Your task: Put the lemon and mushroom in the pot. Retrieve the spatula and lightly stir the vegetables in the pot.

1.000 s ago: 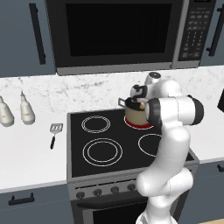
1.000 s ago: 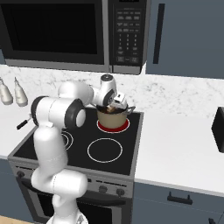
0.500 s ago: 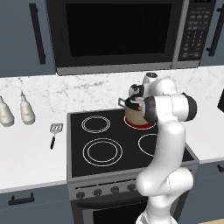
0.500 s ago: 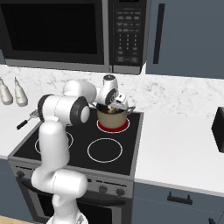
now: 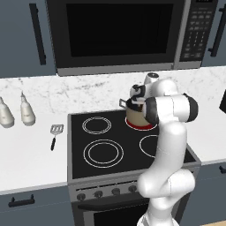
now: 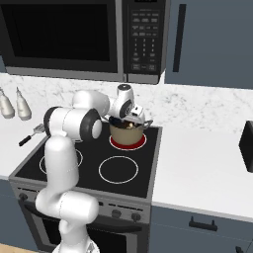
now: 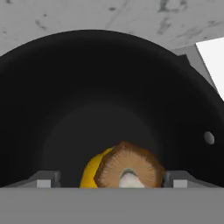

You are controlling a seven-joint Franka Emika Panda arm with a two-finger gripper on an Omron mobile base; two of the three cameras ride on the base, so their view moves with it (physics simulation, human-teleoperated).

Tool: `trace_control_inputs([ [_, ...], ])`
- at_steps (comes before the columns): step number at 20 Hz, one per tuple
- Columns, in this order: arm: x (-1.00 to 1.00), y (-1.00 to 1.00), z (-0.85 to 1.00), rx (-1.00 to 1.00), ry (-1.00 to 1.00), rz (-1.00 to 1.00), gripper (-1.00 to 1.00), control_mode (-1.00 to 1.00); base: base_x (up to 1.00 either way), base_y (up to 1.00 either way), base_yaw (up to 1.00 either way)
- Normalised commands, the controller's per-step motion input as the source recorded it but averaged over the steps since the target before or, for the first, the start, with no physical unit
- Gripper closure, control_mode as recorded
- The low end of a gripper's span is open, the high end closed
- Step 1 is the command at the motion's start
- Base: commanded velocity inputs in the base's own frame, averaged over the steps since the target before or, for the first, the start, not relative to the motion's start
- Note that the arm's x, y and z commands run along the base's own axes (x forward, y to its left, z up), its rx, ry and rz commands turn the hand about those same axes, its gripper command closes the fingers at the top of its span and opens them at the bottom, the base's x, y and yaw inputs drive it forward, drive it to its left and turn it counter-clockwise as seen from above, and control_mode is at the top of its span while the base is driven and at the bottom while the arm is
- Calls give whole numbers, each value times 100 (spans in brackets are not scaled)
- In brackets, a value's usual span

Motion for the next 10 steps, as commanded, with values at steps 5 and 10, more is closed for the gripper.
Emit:
trace_control_inputs([
  [5,-8,-1,0,0,-9,0,-100,-100,0,0,0],
  [10,-11,0,4,0,-16,0,-100,-100,0,0,0],
])
